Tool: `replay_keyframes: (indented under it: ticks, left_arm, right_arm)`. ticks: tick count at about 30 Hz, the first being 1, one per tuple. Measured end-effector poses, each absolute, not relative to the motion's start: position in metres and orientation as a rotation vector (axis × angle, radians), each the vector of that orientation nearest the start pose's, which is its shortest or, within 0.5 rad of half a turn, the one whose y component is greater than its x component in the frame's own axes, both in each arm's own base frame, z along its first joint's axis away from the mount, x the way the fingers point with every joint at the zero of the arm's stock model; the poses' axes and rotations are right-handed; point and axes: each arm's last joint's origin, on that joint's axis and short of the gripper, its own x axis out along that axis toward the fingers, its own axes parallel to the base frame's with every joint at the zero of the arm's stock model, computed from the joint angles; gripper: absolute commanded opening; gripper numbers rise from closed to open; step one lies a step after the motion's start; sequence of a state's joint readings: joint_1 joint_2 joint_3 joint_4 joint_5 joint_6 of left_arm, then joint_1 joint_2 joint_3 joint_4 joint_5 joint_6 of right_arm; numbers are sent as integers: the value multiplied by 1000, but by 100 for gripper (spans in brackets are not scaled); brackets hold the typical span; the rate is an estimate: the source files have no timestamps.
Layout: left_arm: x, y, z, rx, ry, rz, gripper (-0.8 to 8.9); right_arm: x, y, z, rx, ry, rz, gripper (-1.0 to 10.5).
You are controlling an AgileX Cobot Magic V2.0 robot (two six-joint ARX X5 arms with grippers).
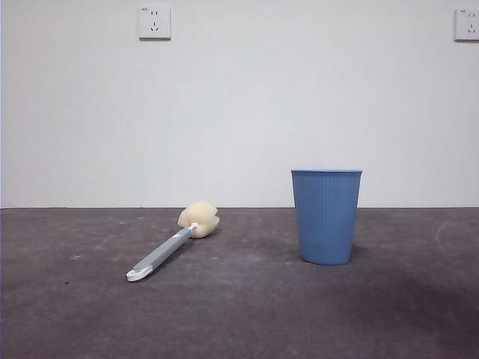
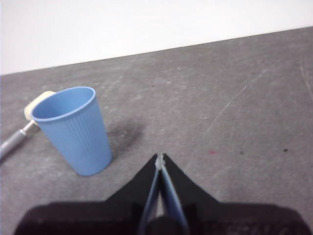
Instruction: Pick up the cup brush,pick up the cup,insert the brush into the cup,clean the cup,put the cup brush back,put the cup back to the fixed position on the table
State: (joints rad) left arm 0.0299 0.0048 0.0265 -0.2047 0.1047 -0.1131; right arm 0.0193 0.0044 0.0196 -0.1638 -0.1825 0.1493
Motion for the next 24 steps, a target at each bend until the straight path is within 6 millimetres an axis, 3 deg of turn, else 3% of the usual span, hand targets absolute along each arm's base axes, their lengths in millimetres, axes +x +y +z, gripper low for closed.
replay_keyframes:
  ticks: [9,15,24]
  left_arm:
    - [92,-4,162,-280,200,-174,-6]
    - [82,-5,202,-316,148,-221,-6]
    - [73,-10,249,-343,295,-355,-6]
  right_arm:
    - [94,9,158,391,188,230,-12]
    - [88,10,195,426,152,284,-12]
    - [82,13,253,370,307,397,-12]
